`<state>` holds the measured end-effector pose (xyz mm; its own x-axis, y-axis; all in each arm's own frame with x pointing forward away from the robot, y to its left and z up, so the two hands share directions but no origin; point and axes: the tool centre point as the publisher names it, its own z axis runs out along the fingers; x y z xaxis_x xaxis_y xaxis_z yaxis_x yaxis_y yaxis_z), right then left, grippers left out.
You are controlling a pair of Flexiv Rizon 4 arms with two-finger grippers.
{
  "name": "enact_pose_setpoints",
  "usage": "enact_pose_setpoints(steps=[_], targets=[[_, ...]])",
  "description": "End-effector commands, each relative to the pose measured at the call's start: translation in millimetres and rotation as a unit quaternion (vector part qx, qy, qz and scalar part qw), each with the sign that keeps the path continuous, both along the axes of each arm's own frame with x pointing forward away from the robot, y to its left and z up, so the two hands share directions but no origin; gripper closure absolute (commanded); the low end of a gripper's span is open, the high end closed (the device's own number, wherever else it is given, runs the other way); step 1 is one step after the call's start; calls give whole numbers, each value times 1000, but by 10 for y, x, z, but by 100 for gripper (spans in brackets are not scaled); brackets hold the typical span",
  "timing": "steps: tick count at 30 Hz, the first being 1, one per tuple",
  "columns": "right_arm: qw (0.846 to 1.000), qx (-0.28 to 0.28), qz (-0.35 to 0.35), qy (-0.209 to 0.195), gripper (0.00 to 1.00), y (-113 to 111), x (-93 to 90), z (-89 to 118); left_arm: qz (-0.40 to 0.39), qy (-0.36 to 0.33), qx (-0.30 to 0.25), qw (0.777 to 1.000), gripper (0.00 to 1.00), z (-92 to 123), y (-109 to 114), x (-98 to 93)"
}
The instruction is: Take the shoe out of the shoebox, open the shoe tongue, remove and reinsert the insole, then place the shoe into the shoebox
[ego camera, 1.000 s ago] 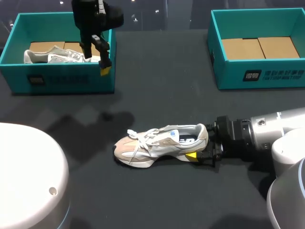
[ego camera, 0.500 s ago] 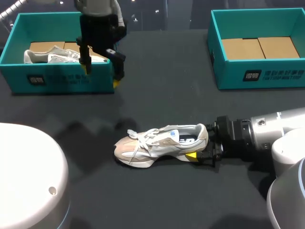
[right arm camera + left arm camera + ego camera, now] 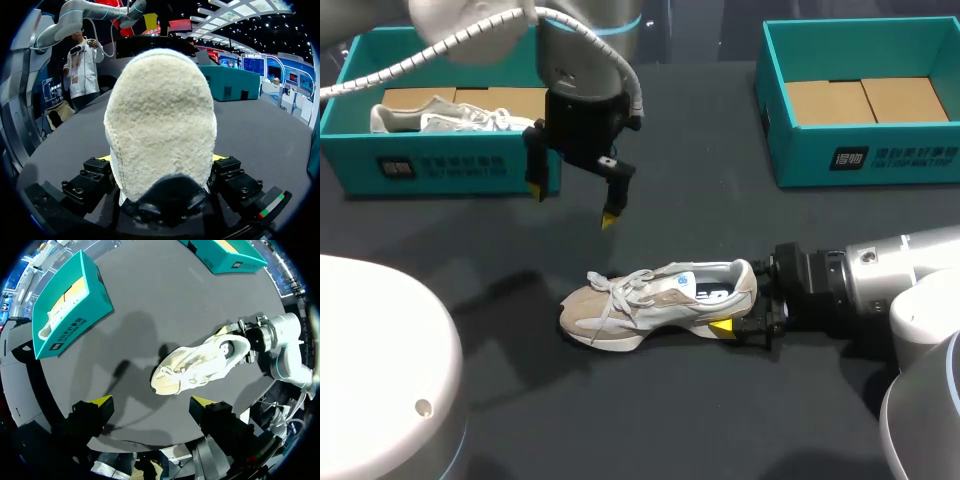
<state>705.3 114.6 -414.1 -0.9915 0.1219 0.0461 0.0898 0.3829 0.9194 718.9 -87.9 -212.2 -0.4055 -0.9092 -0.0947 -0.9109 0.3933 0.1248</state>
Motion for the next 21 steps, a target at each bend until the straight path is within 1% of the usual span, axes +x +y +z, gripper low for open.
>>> enact_pose_setpoints(steps=[1,3,4,8,10,15,18,21], targets=[[1000,-2,0,0,100,-1,-7,15,0,1,0,1000,0,2,1,11],[1000,-2,0,0,100,-1,-7,15,0,1,0,1000,0,2,1,11],[1000,-2,0,0,100,-1,-7,15,42,-6,1,999,0,-33,-50,7],[1000,-2,0,0,100,-1,-7,15,92,18,2,996,0,-96,-256,-62],[1000,-2,0,0,100,-1,-7,15,106,10,8,994,0,-153,-388,-108],[1000,-2,0,0,100,-1,-7,15,123,-4,17,992,0,-241,-621,-272],[1000,-2,0,0,100,-1,-7,15,136,-6,12,991,0,-270,-745,-308],[1000,-2,0,0,100,-1,-7,15,147,-7,12,989,0,-348,-862,-322]])
